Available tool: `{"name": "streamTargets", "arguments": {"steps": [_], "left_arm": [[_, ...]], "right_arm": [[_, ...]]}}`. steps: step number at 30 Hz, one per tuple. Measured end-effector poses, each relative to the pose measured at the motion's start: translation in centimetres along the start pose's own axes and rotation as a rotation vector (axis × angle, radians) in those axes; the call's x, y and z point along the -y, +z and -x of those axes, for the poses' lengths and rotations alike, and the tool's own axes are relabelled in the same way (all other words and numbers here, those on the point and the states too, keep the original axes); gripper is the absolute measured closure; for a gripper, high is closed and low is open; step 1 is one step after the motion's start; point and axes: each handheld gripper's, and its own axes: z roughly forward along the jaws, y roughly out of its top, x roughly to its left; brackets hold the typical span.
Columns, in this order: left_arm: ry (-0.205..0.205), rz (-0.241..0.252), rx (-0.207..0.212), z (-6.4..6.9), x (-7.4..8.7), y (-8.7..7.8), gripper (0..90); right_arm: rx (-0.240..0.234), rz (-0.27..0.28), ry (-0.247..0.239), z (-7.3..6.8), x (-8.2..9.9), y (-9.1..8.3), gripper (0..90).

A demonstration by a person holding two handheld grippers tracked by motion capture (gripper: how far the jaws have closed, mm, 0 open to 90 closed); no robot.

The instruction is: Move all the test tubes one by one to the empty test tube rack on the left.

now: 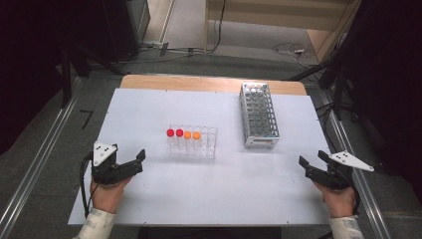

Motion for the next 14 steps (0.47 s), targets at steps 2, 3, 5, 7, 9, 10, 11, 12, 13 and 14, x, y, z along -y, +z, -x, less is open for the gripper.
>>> {"name": "streamTargets", "arguments": {"steps": [2,3,5,7,9,10,11,12,13,14], "left_arm": [[0.000,-0.003,-0.004,-0.2,0.1,0.0,7.7],[-0.004,-0.004,-0.005,-0.3,0.2,0.1,7.7],[-0.007,-0.013,-0.013,-0.6,0.3,0.3,7.7],[-0.020,-0.026,-0.019,-1.0,0.5,0.6,7.7],[-0.037,-0.027,-0.027,-1.5,0.6,0.7,7.7],[-0.044,-0.028,-0.028,-1.7,0.6,0.7,7.8],[-0.049,-0.031,-0.028,-1.8,0.6,0.8,7.8],[-0.055,-0.030,-0.030,-1.9,0.7,0.8,7.8],[-0.055,-0.034,-0.031,-1.9,0.7,0.9,7.8],[-0.051,-0.038,-0.033,-2.0,0.8,0.9,7.8]], "right_arm": [[0.004,-0.002,0.003,0.1,0.1,0.1,21.8],[0.006,-0.003,0.006,0.1,0.1,0.1,21.8],[0.011,-0.005,0.007,0.2,0.1,0.2,21.8],[0.014,-0.006,0.006,0.2,0.2,0.2,21.8],[0.020,-0.007,0.007,0.3,0.2,0.2,21.8],[0.021,-0.007,0.007,0.4,0.3,0.2,21.8],[0.023,-0.008,0.010,0.4,0.3,0.2,21.8],[0.025,-0.008,0.010,0.5,0.4,0.2,21.8],[0.026,-0.009,0.011,0.6,0.5,0.2,21.8],[0.029,-0.011,0.015,0.7,0.5,0.3,21.7]]}}
